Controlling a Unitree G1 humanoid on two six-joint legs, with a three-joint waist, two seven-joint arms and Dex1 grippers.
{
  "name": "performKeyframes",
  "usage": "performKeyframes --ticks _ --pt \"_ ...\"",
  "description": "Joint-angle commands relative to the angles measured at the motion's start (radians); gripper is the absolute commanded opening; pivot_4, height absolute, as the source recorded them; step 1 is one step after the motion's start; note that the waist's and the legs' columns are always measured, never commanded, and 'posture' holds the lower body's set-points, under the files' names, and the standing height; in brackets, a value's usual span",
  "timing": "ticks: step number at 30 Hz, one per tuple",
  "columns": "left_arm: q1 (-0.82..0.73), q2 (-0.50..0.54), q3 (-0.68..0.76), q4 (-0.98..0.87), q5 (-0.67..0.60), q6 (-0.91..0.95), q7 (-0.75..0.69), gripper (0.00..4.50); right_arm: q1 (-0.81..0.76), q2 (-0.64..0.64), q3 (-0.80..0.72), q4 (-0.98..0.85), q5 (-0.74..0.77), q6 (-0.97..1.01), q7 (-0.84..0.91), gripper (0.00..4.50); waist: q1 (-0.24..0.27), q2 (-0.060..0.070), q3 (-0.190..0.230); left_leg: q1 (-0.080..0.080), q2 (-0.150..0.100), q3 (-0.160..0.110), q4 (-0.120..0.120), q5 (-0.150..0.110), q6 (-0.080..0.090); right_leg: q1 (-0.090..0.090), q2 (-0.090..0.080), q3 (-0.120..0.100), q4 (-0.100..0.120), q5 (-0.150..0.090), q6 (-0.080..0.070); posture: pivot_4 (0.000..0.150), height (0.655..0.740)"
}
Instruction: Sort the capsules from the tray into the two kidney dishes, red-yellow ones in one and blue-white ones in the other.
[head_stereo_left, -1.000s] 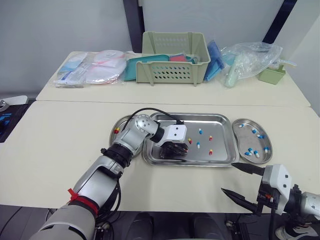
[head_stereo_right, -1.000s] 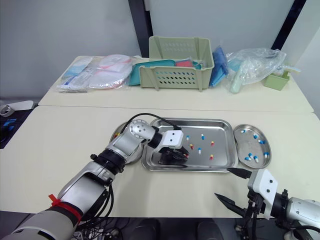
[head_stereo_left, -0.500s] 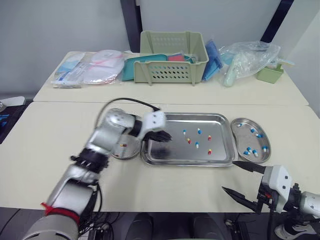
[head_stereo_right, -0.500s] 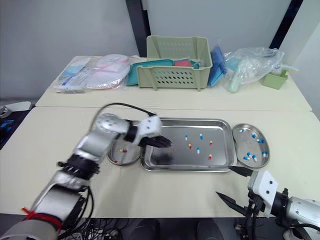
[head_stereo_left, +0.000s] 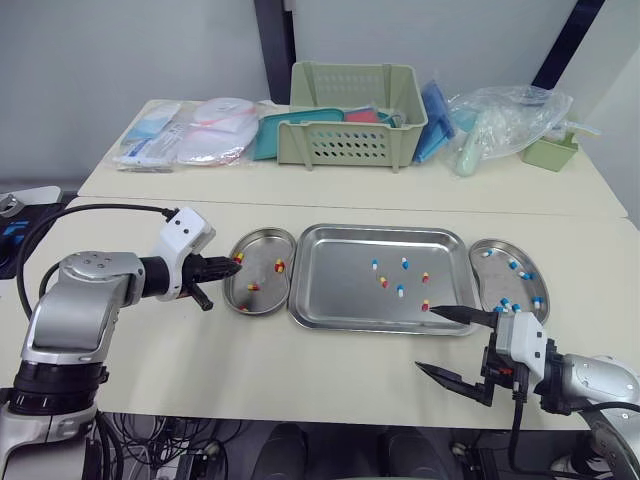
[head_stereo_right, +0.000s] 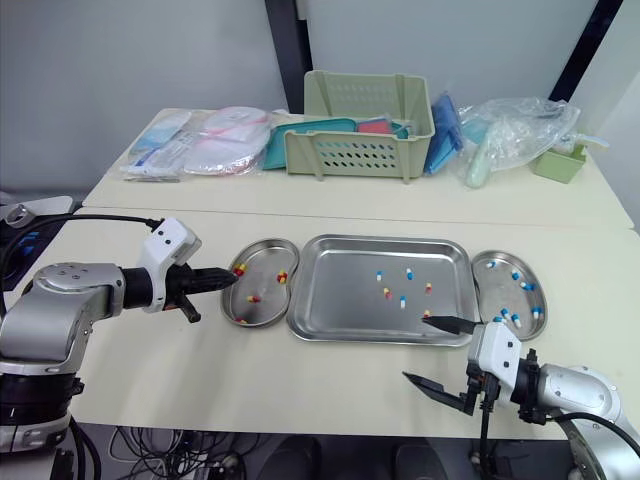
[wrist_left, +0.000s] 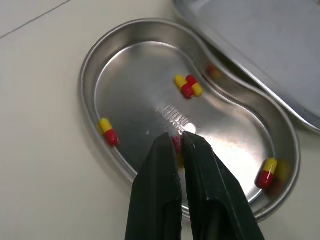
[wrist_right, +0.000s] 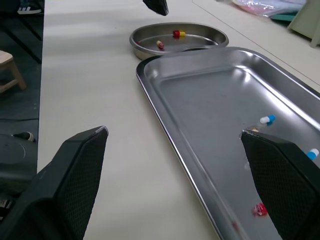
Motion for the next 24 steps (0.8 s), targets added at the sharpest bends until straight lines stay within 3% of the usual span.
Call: performKeyframes --ticks 1,13,18,24 --pt "-0.01 -0.006 0.042 -0.07 -0.061 0.027 0.033 0.59 -0.012 -0.002 0.011 -0.015 0.014 0.005 -0.001 4.5 -0.003 0.0 0.0 0.0 0.0 0.0 0.0 0.0 0.0 0.0 0.0 0.0 0.0 0.0 0.0 0.15 0.74" --pt "-0.021 0.023 0.05 -0.059 -0.144 -0.015 0.06 4.39 0.01 0.005 0.008 -0.002 -0.001 -0.021 -0.007 4.5 -0.008 0.0 0.0 0.001 0.0 0.0 0.0 0.0 0.0 0.0 0.001 0.0 0.001 0.0 0.0 0.15 0.74" --pt "0.071 0.045 0.159 -0.06 -0.168 -0.095 0.057 4.47 0.045 -0.001 -0.059 0.004 0.006 -0.025 -0.032 4.5 -0.011 0.0 0.0 0.001 0.001 0.001 0.0 0.0 0.0 -0.001 0.0 0.001 0.001 0.0 0.0 0.15 0.74" --pt "0.327 0.067 0.349 0.057 -0.111 -0.315 0.06 4.47 0.151 -0.038 -0.276 0.033 0.05 -0.005 -0.012 4.5 -0.009 0.001 0.0 0.002 0.001 0.003 -0.002 0.0 0.0 -0.001 0.0 0.002 0.0 0.0 0.0 0.15 0.74"
